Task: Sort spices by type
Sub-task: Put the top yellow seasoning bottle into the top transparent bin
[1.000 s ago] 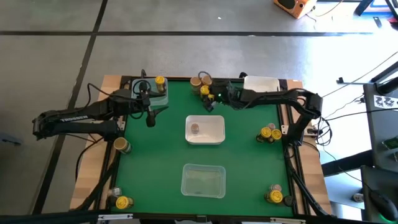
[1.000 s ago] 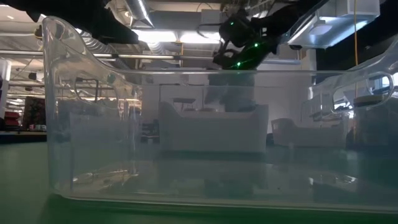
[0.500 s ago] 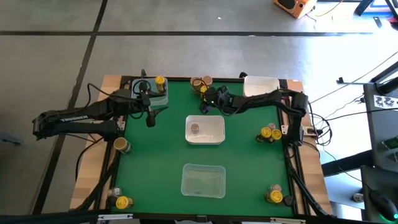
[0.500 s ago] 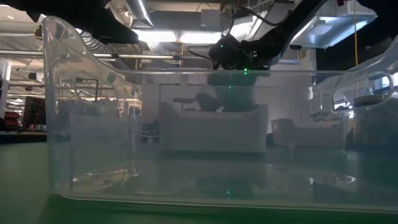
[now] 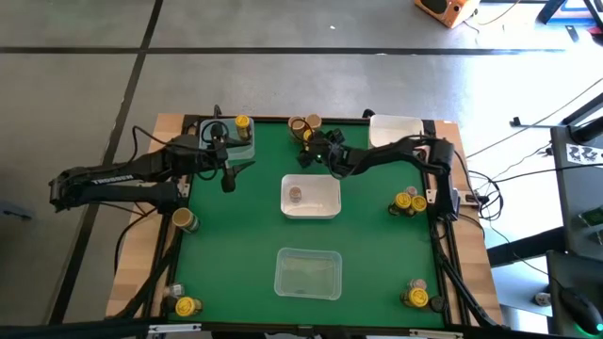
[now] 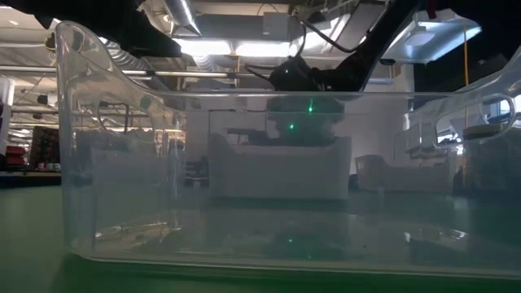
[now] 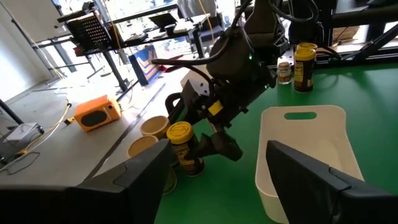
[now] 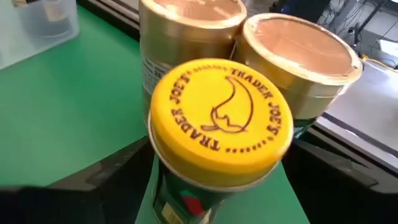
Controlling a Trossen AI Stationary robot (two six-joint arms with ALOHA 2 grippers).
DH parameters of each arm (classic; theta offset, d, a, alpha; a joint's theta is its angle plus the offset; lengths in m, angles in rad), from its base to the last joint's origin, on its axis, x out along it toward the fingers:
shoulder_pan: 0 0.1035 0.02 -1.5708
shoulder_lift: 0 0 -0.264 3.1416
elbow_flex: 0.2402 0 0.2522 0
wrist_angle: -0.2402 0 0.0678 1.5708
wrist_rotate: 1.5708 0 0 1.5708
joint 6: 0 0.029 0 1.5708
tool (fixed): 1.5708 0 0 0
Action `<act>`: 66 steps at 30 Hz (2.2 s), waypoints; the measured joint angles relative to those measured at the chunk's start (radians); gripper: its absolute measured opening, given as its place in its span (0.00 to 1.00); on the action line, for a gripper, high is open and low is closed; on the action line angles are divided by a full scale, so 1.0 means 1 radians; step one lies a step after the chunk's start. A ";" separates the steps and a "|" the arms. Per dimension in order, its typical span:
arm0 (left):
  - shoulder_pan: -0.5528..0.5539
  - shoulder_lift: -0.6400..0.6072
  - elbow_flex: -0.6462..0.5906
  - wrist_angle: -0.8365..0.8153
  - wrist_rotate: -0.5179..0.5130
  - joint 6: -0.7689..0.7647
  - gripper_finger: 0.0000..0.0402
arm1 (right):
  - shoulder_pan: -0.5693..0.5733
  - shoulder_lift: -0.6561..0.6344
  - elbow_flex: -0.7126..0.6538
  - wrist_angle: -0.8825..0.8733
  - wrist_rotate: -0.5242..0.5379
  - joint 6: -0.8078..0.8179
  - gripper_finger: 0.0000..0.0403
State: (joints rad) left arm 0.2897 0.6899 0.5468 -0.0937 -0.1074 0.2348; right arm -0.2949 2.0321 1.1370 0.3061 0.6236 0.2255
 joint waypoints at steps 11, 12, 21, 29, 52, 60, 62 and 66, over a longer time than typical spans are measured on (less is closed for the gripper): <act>0.000 0.000 0.000 0.000 0.000 0.000 0.65 | 0.000 0.012 0.000 0.049 -0.005 -0.075 0.62; 0.000 0.000 0.000 0.000 0.000 0.000 0.65 | 0.000 0.011 0.000 0.048 -0.006 -0.074 0.58; -0.001 0.000 0.000 0.000 0.000 -0.026 0.65 | 0.036 -0.021 0.001 0.013 -0.042 -0.164 0.50; -0.001 0.000 0.000 0.000 0.000 -0.036 0.65 | 0.083 -0.097 0.020 0.053 -0.208 -0.226 0.52; -0.001 0.038 0.000 0.000 0.000 -0.045 0.65 | 0.180 0.155 0.397 0.027 -0.501 -0.227 0.52; -0.001 0.038 0.000 0.025 -0.007 -0.050 0.65 | 0.191 0.196 0.405 -0.015 -0.530 -0.202 0.53; -0.001 0.038 0.000 0.026 -0.007 -0.050 0.65 | 0.191 0.196 0.405 -0.041 -0.530 -0.201 0.53; -0.001 0.039 0.000 0.027 -0.008 -0.052 0.65 | 0.191 0.196 0.405 -0.063 -0.542 -0.201 0.53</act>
State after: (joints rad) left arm 0.2886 0.7284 0.5468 -0.0669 -0.1150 0.1827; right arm -0.1040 2.2280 1.5421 0.2433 0.0818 0.0248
